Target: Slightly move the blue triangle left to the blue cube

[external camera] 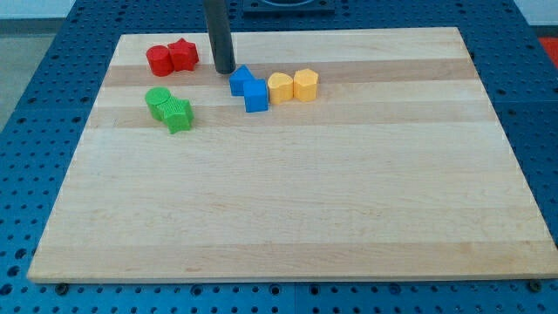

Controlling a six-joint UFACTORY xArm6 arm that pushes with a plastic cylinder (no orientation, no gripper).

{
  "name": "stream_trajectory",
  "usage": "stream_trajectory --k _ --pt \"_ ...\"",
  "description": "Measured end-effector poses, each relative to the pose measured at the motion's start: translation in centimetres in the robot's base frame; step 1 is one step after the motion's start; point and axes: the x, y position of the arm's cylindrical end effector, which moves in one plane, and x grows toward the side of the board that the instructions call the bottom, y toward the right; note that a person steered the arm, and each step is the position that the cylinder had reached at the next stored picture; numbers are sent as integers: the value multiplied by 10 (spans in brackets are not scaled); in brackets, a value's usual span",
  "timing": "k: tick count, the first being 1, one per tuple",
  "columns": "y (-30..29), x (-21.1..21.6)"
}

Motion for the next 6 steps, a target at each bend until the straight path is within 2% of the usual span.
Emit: stream_trajectory --k 1,2,4,6 --pt "4 -17" --pt "52 -12" --pt "66 1" --pt "53 3"
